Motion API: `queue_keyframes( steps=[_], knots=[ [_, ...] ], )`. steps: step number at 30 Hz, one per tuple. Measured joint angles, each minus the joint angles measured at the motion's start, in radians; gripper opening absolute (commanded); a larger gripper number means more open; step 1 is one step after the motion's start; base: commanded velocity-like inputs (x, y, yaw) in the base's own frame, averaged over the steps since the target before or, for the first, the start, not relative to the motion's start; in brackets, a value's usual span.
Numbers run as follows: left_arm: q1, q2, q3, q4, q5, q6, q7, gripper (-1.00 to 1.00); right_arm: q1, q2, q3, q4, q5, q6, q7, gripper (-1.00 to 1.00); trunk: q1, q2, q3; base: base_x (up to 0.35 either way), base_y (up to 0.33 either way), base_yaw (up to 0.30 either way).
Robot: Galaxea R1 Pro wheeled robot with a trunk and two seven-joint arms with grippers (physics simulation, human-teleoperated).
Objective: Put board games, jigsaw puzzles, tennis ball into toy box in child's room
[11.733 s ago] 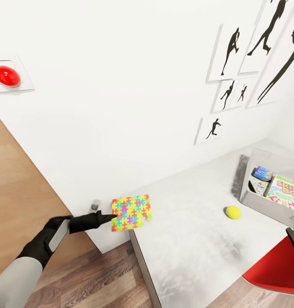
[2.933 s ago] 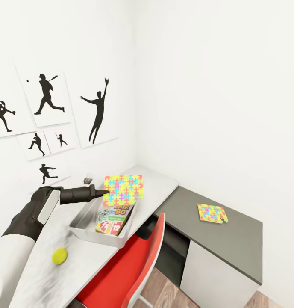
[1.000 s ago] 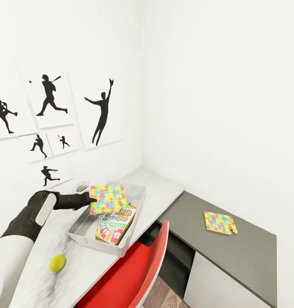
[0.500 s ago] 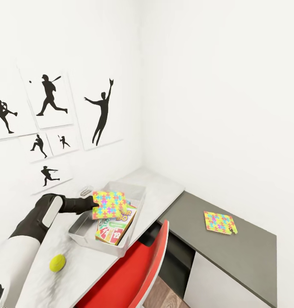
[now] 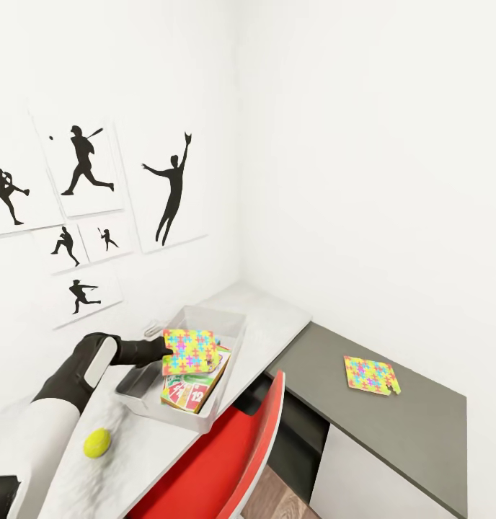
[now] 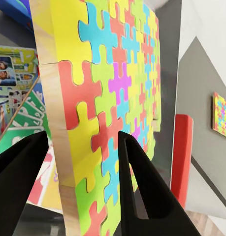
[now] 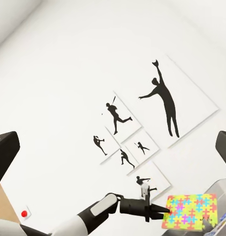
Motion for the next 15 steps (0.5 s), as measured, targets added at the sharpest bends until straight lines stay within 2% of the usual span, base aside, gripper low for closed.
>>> queue_keyframes(
  steps=[7,15],
  knots=[
    [0.000,-0.016,-0.001,0.002,0.000,-0.011,0.005,-1.00,0.000,0.000,0.000,0.000,0.000,-0.001,0.000,1.00,0.000,0.000,0.000,0.000,0.000,0.000],
    [0.000,-0.027,-0.017,0.004,-0.001,-0.016,0.045,-1.00,0.000,0.001,0.000,0.000,0.000,0.000,0.000,1.00,0.000,0.000,0.000,0.000,0.000,0.000]
  ],
)
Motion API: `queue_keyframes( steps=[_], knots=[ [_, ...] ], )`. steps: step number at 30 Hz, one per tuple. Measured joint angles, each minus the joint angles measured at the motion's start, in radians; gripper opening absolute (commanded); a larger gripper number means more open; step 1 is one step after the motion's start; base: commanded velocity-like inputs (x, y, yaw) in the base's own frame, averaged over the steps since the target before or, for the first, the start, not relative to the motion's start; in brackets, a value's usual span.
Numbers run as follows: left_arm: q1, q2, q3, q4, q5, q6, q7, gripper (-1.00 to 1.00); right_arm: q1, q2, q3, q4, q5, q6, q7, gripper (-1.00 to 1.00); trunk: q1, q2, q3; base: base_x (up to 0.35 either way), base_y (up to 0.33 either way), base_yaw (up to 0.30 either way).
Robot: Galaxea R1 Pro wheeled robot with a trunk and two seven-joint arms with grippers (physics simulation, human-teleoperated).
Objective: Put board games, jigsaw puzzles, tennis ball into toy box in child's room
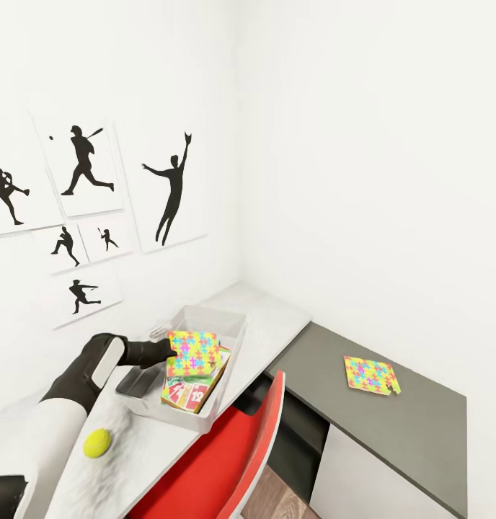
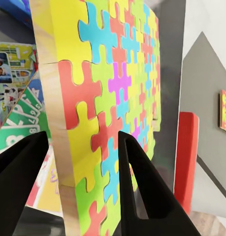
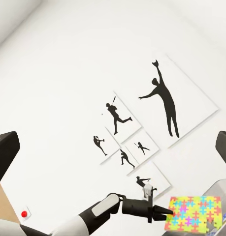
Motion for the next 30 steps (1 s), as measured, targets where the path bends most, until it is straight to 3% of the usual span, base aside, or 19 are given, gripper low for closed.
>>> queue_keyframes(
  steps=[3,4,14,20,23,24,27,28,30],
  knots=[
    [0.000,0.000,-0.002,0.001,0.000,0.000,0.008,-1.00,0.000,0.000,0.000,0.000,0.000,0.000,0.000,1.00,0.000,0.000,0.000,0.000,0.000,0.000],
    [0.000,0.000,-0.003,0.001,0.000,0.000,0.009,1.00,0.000,0.000,0.000,0.000,0.000,0.000,0.000,1.00,0.000,0.000,0.000,0.000,0.000,0.000],
    [0.000,0.002,0.000,0.001,0.000,-0.033,0.007,1.00,0.000,0.000,-0.001,0.000,0.000,0.000,0.001,1.00,0.000,0.000,0.000,0.000,0.000,0.000],
    [0.000,0.021,0.009,-0.019,0.014,-0.023,-0.031,1.00,0.000,0.000,-0.001,0.000,0.000,0.000,0.001,1.00,0.000,0.000,0.000,0.000,0.000,0.000],
    [0.002,0.052,0.019,-0.043,0.022,0.019,-0.136,1.00,0.000,0.000,-0.001,0.000,0.000,-0.001,0.001,1.00,0.000,0.000,0.000,0.000,0.000,0.000],
    [0.004,0.070,0.024,-0.053,0.025,0.040,-0.205,1.00,0.000,0.000,-0.001,0.000,0.000,-0.001,0.001,1.00,0.000,0.000,0.000,0.000,0.000,0.000],
    [0.015,0.149,0.033,-0.073,0.027,0.074,-0.490,1.00,0.000,0.000,-0.001,0.000,0.000,-0.001,0.001,1.00,0.000,0.000,0.000,0.000,0.000,0.000],
    [0.021,0.167,0.033,-0.075,0.026,0.075,-0.546,1.00,0.000,0.000,-0.001,0.000,0.000,-0.001,0.001,1.00,0.000,0.000,0.000,0.000,0.000,0.000],
    [0.064,0.232,0.035,-0.080,0.022,0.076,-0.763,1.00,0.000,0.000,-0.001,0.000,0.000,-0.001,0.001,1.00,0.000,0.000,0.000,0.000,0.000,0.000]
  ],
)
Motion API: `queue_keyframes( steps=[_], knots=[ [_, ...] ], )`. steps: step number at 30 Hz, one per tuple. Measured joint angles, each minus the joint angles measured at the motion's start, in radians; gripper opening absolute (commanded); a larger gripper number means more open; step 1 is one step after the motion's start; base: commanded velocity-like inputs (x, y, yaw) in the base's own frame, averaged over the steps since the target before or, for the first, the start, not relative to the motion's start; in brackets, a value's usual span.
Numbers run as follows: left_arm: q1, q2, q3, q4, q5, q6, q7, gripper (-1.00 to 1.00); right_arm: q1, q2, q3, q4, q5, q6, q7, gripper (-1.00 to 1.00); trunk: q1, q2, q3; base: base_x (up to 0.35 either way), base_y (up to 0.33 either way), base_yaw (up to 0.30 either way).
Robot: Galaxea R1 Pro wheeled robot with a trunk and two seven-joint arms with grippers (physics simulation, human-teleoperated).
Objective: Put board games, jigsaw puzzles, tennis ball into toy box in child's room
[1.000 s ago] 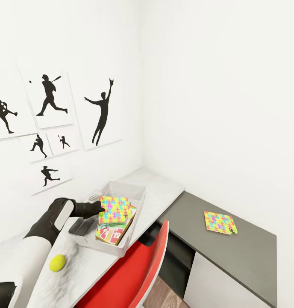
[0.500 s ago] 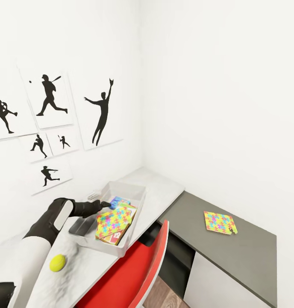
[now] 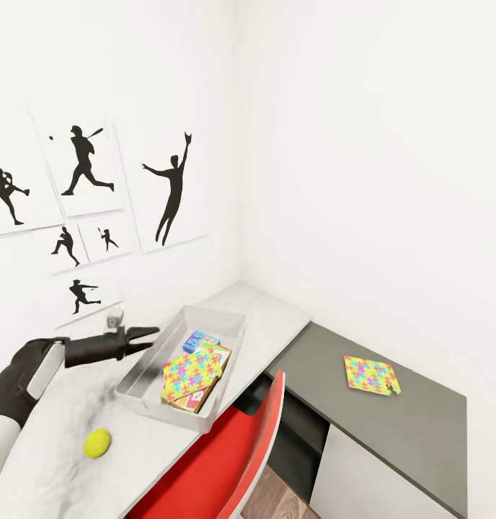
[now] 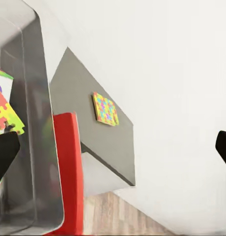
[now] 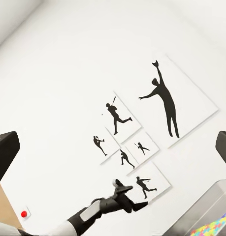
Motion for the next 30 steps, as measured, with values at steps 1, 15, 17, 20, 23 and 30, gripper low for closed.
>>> queue_keyframes(
  steps=[1,15,17,20,23,30],
  knots=[
    [0.026,0.026,0.001,-0.002,-0.003,-0.005,-0.108,1.00,0.000,0.000,0.000,0.000,0.000,0.000,0.000,1.00,0.000,0.000,0.000,0.000,0.000,0.000],
    [0.109,0.065,-0.030,-0.086,-0.016,-0.089,-0.493,1.00,0.000,-0.003,0.001,0.001,0.000,0.001,-0.001,1.00,0.000,0.000,0.015,0.000,-0.229,-0.147],
    [0.109,0.065,-0.031,-0.087,-0.016,-0.089,-0.494,1.00,0.000,-0.004,0.001,0.001,-0.001,0.002,-0.001,1.00,0.000,-0.001,0.018,0.000,-0.310,-0.186],
    [0.109,0.065,-0.032,-0.088,-0.016,-0.089,-0.495,1.00,0.000,-0.004,0.001,0.001,-0.002,0.002,-0.001,1.00,0.000,-0.001,0.022,-0.023,-0.311,-0.186],
    [0.109,0.065,-0.032,-0.089,-0.016,-0.087,-0.495,1.00,0.000,-0.004,0.001,0.001,-0.002,0.002,-0.001,1.00,0.000,-0.001,0.026,-0.059,-0.311,-0.187],
    [0.109,0.065,-0.032,-0.089,-0.016,-0.087,-0.495,1.00,0.000,-0.005,0.001,0.007,-0.002,0.002,-0.001,1.00,0.000,-0.002,0.036,-0.020,-0.286,-0.187]
  ],
)
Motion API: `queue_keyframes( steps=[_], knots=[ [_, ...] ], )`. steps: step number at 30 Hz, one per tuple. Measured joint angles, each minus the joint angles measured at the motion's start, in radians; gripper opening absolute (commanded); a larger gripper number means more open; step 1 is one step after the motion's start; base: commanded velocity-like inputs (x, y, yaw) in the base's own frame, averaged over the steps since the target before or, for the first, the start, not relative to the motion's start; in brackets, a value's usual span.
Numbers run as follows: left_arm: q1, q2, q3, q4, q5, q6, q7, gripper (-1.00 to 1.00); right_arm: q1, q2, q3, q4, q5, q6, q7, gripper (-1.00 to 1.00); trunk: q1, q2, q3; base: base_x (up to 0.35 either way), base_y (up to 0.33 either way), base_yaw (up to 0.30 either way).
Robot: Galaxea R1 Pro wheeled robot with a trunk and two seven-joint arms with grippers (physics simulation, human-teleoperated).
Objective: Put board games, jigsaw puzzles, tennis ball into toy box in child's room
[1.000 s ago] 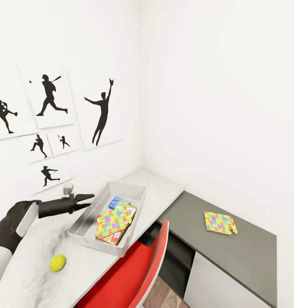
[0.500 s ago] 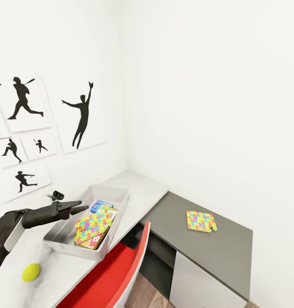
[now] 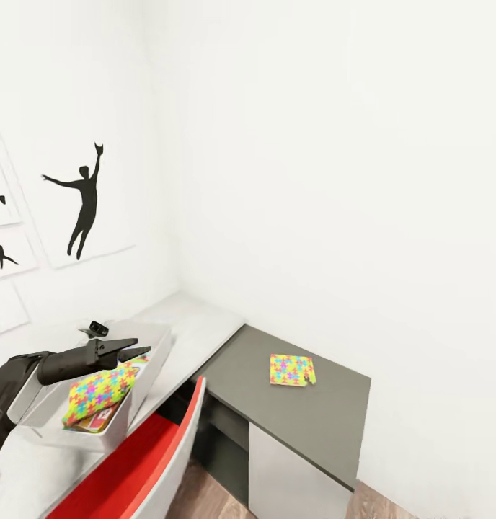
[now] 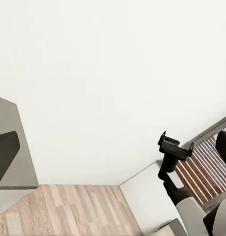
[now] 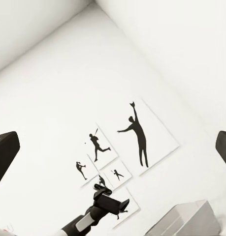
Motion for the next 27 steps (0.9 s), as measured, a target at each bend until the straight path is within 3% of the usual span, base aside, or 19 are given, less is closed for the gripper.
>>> queue_keyframes(
  steps=[8,15,27],
  knots=[
    [0.000,0.000,0.001,-0.003,0.000,-0.001,0.000,1.00,0.000,0.000,-0.001,0.020,0.000,0.000,0.000,1.00,0.000,0.000,0.012,-0.002,-0.102,-0.187],
    [0.001,0.000,-0.002,-0.055,0.001,0.000,-0.003,1.00,0.000,0.000,-0.001,0.023,0.000,0.000,0.000,1.00,0.000,0.000,0.022,0.000,-0.008,-0.187],
    [0.043,-0.002,-0.002,-0.092,0.001,0.002,-0.002,1.00,0.000,-0.001,-0.001,0.023,0.000,0.000,0.000,1.00,0.000,0.000,0.039,0.000,-0.001,-0.187]
  ],
)
